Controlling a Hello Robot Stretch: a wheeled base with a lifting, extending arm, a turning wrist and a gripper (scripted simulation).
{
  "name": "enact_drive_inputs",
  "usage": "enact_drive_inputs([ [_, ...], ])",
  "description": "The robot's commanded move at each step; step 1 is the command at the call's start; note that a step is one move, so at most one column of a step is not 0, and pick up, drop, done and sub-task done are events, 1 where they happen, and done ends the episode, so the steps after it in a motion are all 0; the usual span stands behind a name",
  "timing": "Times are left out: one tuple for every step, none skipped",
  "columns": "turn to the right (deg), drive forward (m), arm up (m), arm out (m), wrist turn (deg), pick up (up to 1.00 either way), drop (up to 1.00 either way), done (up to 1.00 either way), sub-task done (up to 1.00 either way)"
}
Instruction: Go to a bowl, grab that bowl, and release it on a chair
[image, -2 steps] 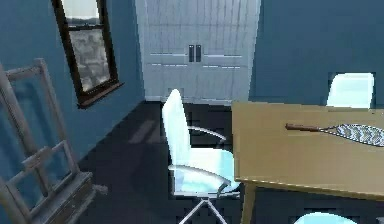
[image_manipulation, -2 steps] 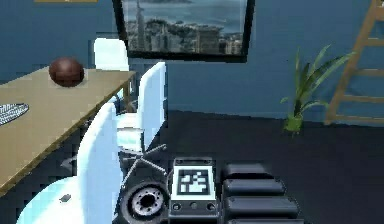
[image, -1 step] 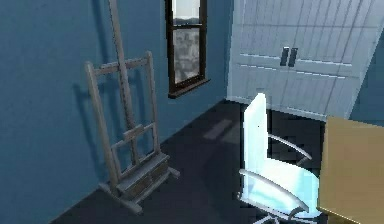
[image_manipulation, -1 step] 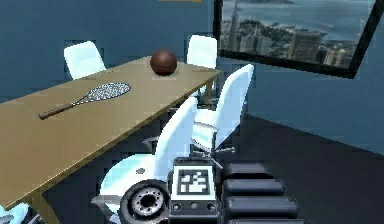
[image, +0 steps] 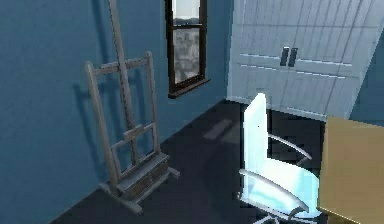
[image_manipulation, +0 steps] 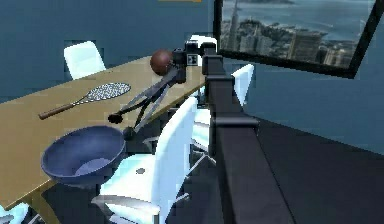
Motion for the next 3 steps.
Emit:
enact_drive_inputs([
  [0.0, 0.0, 0.0, 0.0, 39.0, 0.0, 0.0, 0.0, 0.0],
  [0.0, 0.0, -0.34, 0.0, 0.0, 0.0, 0.0, 0.0, 0.0],
  [0.0, 0.0, -0.5, 0.0, 0.0, 0.0, 0.0, 0.0, 0.0],
])
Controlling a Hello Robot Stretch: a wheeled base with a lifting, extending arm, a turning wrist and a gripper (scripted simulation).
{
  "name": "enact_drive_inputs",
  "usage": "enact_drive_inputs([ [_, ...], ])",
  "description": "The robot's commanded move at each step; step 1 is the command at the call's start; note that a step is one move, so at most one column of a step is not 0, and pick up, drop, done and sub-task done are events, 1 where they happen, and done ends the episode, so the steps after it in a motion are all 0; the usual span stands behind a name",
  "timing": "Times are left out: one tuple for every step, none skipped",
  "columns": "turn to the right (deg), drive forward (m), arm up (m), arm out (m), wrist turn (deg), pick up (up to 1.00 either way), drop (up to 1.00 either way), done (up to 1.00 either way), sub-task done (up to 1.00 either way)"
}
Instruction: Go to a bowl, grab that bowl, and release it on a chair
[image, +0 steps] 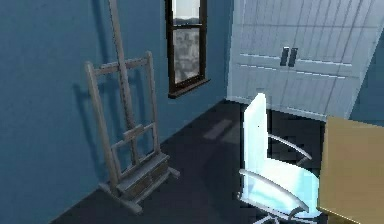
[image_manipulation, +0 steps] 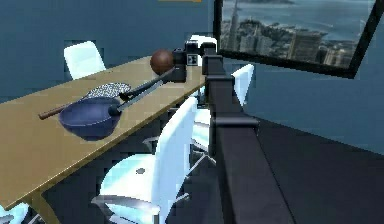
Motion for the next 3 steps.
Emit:
enact_drive_inputs([
  [0.0, 0.0, 0.0, 0.0, 0.0, 0.0, 1.0, 0.0, 0.0],
  [0.0, 0.0, 0.0, -0.1, 0.0, 0.0, 0.0, 0.0, 0.0],
  [0.0, 0.0, 0.0, 0.0, 0.0, 0.0, 0.0, 1.0, 0.0],
])
